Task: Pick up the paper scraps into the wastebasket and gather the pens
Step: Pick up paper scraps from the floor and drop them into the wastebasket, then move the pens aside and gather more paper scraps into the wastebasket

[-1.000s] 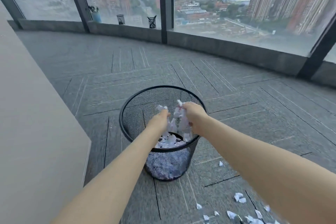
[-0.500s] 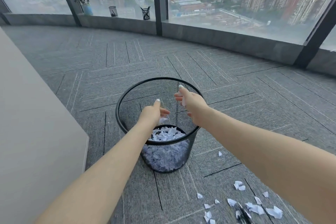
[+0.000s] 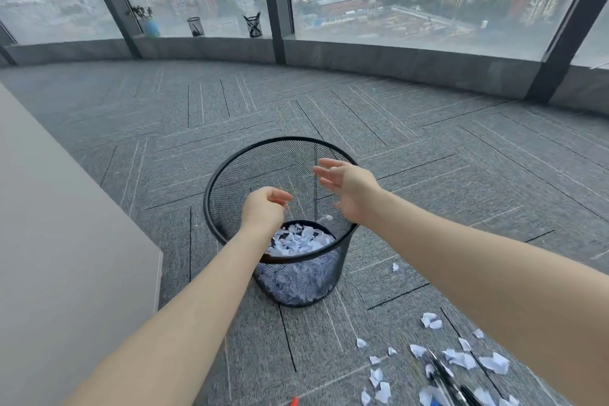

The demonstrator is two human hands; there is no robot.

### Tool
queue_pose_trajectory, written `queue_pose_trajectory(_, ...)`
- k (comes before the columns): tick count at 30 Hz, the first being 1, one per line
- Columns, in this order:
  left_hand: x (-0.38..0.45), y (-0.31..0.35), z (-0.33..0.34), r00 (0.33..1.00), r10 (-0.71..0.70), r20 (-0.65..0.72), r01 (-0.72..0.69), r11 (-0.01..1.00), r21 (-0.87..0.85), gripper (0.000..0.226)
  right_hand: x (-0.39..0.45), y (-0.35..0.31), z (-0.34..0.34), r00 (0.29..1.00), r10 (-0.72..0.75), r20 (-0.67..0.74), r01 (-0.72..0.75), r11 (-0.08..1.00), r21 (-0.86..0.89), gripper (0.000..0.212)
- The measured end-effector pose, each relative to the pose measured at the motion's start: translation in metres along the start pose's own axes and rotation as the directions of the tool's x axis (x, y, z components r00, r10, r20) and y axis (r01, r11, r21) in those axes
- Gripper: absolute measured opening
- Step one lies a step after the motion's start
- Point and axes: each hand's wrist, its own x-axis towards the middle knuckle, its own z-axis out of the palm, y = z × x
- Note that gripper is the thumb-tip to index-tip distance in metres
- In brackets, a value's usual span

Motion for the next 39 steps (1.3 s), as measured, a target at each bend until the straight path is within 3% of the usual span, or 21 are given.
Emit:
queue_pose_trajectory(4, -0.005, 0.005, 0.007, 1.000, 0.016, 0.019, -0.016, 1.000, 0.013, 0.046, -0.004, 0.002, -0.017, 0.997, -0.040, 0.073, 0.030, 0.990, 0.135, 0.049)
queue_pose_trajectory(7, -0.009, 0.011, 0.014, 0.999, 0.035, 0.035, -0.035, 0.999, -0.006, 0.046, -0.013, 0.004, -0.027, 0.995, -0.061, 0.082, 0.045, 0.981, 0.188, 0.049)
queue_pose_trajectory(14, -0.013, 0.021, 0.025, 0.983, 0.180, 0.024, -0.179, 0.946, 0.271, 0.036, -0.026, -0.001, -0.074, 0.995, -0.096, -0.030, 0.100, 0.909, 0.406, 0.031)
queue_pose_trajectory(17, -0.018, 0.029, 0.031, 0.964, 0.265, 0.032, -0.260, 0.909, 0.326, 0.029, -0.030, 0.014, -0.127, 0.987, -0.055, -0.151, 0.104, 0.933, 0.345, 0.032)
queue_pose_trajectory(20, -0.037, 0.040, 0.051, 0.842, 0.537, 0.056, -0.522, 0.785, 0.333, 0.023, -0.045, 0.043, -0.194, 0.951, 0.020, -0.309, -0.044, 0.997, -0.071, 0.035)
queue_pose_trajectory(22, -0.055, 0.046, 0.072, 0.675, 0.728, 0.120, -0.722, 0.618, 0.311, 0.019, -0.058, 0.063, -0.241, 0.917, 0.059, -0.395, -0.225, 0.894, -0.387, 0.031)
queue_pose_trajectory(25, -0.079, 0.037, 0.119, 0.422, 0.840, 0.340, -0.905, 0.371, 0.206, 0.017, -0.079, 0.084, -0.290, 0.879, 0.106, -0.465, -0.397, 0.701, -0.592, 0.026)
queue_pose_trajectory(26, -0.085, 0.029, 0.138, 0.383, 0.825, 0.416, -0.924, 0.347, 0.162, 0.018, -0.086, 0.090, -0.301, 0.881, 0.103, -0.462, -0.410, 0.653, -0.636, 0.026)
queue_pose_trajectory(27, -0.091, 0.020, 0.155, 0.386, 0.776, 0.500, -0.918, 0.374, 0.128, 0.018, -0.092, 0.095, -0.307, 0.887, 0.103, -0.450, -0.413, 0.610, -0.676, 0.025)
queue_pose_trajectory(30, -0.107, -0.012, 0.203, 0.488, 0.464, 0.739, -0.807, 0.562, 0.180, 0.026, -0.112, 0.117, -0.309, 0.914, 0.120, -0.388, -0.391, 0.520, -0.760, 0.023)
queue_pose_trajectory(31, -0.111, -0.022, 0.217, 0.481, 0.369, 0.795, -0.797, 0.561, 0.222, 0.028, -0.119, 0.130, -0.309, 0.924, 0.119, -0.365, -0.373, 0.498, -0.783, 0.024)
queue_pose_trajectory(35, -0.139, -0.058, 0.257, 0.353, 0.238, 0.905, -0.866, 0.449, 0.219, 0.027, -0.151, 0.190, -0.310, 0.972, 0.070, -0.223, -0.234, 0.322, -0.917, 0.022)
queue_pose_trajectory(39, -0.167, -0.079, 0.273, 0.198, 0.141, 0.970, -0.907, 0.403, 0.126, 0.026, -0.175, 0.236, -0.316, 0.961, -0.093, -0.259, -0.217, 0.320, -0.922, 0.023)
